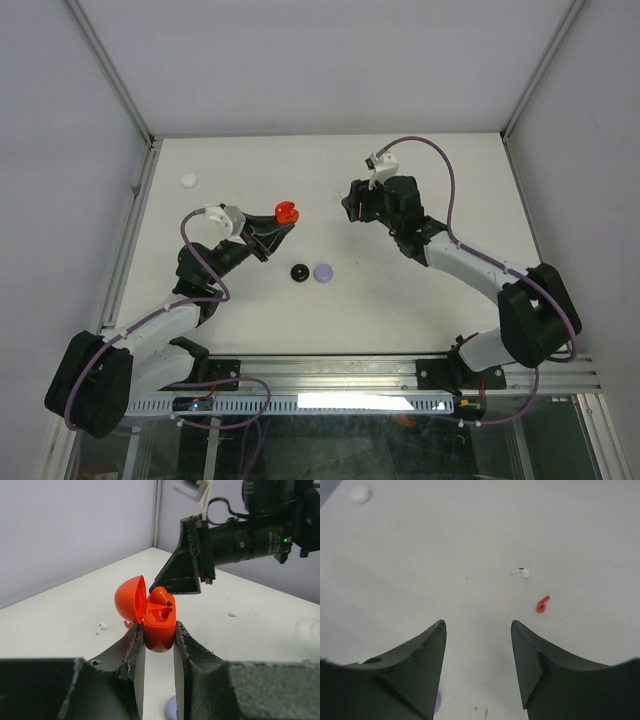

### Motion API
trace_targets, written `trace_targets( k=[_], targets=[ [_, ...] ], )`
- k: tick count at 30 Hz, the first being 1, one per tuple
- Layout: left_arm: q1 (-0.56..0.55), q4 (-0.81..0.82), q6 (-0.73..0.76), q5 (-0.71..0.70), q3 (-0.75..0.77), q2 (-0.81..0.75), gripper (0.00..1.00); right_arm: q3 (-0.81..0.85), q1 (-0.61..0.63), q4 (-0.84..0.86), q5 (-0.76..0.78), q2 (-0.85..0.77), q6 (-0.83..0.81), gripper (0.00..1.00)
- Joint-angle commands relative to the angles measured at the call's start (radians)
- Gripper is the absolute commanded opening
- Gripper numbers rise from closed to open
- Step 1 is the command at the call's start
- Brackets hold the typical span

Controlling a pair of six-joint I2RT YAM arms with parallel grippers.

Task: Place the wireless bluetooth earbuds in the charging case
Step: Move the earbud to the center of the board.

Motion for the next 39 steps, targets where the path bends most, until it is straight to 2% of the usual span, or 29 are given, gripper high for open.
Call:
trace_targets(
  k=[1, 9, 22, 31, 35, 39],
  targets=[
    [0.009, -0.014, 0.033, -0.033, 0.046, -0.025, 0.0, 0.096, -0.043, -0.018, 0.087, 0.117, -0.004, 0.57],
    [0.009, -0.043, 0.049, -0.053, 0.053, -0.038, 0.0, 0.241, -0.094, -0.067, 0.146, 0.389, 0.014, 0.53],
    [0.01, -0.067, 0.056, -0.061, 0.06, -0.043, 0.0, 0.394, -0.113, -0.122, 0.136, 0.617, 0.023, 0.45],
    [0.01, -0.079, 0.059, -0.058, 0.065, -0.046, 0.0, 0.395, -0.114, -0.168, 0.143, 0.657, 0.033, 0.33],
    [0.01, -0.079, 0.06, -0.058, 0.065, -0.045, 0.0, 0.363, -0.11, -0.194, 0.132, 0.631, 0.023, 0.23],
    [0.01, -0.076, 0.058, -0.052, 0.066, -0.042, 0.0, 0.295, -0.102, -0.214, 0.091, 0.564, 0.026, 0.19]
  ],
)
